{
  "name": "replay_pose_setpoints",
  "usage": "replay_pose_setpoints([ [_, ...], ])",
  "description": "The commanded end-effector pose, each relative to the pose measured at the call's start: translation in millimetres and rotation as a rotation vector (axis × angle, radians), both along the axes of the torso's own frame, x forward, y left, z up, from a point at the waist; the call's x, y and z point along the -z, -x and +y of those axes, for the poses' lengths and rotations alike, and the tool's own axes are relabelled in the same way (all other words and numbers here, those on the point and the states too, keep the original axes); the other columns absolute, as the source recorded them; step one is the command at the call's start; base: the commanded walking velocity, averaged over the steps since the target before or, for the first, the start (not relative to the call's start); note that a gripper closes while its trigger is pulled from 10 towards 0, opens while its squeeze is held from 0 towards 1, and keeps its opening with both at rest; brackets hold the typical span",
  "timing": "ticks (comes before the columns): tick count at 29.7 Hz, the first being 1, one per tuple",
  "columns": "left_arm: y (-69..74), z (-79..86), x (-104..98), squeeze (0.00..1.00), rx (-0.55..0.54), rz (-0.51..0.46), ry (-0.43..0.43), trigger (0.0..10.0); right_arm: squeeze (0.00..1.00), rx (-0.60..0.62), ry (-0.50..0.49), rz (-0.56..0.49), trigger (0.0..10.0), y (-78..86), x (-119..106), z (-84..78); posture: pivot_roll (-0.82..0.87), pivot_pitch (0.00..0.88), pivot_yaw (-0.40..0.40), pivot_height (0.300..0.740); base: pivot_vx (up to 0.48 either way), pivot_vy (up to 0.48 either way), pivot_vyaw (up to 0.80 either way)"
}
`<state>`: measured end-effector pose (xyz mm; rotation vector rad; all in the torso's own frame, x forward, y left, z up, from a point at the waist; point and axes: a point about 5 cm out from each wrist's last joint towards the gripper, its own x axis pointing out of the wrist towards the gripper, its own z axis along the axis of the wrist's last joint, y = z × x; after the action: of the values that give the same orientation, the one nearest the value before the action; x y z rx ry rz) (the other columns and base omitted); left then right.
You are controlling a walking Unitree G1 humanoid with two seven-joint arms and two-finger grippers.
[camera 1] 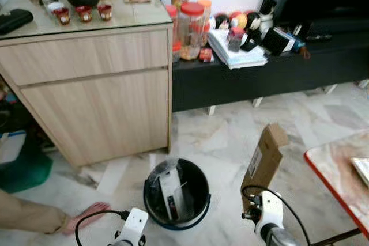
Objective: Picking trash to rubbish bin
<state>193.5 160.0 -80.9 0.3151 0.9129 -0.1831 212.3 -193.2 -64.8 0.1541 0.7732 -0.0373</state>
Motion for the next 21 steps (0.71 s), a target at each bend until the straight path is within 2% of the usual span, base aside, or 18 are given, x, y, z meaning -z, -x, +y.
replay_pose_setpoints([
  [1,3.6,3.7,1.8,0.00,-0.012,0.013,-0.006,10.0,0.00,-0.007,-0.014,-0.004,10.0,-1.0,0.3,7.1,0.07,0.107,-0.094,0.740,0.307,0.000,0.00],
  [14,3.2,4.0,1.5,0.00,-0.016,0.010,-0.005,10.0,0.00,-0.026,-0.014,-0.001,10.0,-1.8,0.3,10.3,0.07,0.125,-0.094,0.740,0.305,0.000,0.00],
  [21,2.4,5.5,1.0,0.00,-0.016,0.005,-0.011,10.0,0.00,-0.094,-0.006,0.003,10.0,-3.3,0.0,15.5,0.07,0.135,-0.096,0.740,0.286,0.000,0.00],
])
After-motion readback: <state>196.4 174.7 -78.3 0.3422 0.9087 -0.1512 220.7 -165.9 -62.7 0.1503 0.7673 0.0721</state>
